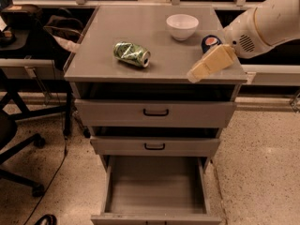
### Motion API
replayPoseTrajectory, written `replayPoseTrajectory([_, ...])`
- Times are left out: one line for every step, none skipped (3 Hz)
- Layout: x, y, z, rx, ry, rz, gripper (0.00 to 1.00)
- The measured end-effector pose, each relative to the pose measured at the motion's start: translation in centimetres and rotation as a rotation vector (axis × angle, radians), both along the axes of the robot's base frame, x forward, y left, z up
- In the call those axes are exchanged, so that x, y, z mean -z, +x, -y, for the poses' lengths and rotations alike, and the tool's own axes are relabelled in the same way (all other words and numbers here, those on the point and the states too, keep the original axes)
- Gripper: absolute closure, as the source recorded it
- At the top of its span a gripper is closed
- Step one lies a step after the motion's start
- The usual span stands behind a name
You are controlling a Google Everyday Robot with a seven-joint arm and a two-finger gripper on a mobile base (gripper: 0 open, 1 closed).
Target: Place green can into bottom drawer
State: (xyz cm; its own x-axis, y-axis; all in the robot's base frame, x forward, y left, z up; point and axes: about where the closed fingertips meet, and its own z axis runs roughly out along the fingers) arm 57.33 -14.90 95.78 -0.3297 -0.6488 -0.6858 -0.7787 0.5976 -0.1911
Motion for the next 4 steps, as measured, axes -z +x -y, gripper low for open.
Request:
replayPoseTrajectory([0.5,0.3,-0.4,0.002,0.024,-0.005,0.00])
replayPoseTrajectory([1.1,1.4,-2.2,-0.008,0.052,0.000,0.00])
replayPoseTrajectory([2.2,2.5,-4.4,-0.001,0.075,0.002,0.00])
replayPoseTrajectory([2.7,3.3,-5.7,-0.004,0.067,0.009,0.00])
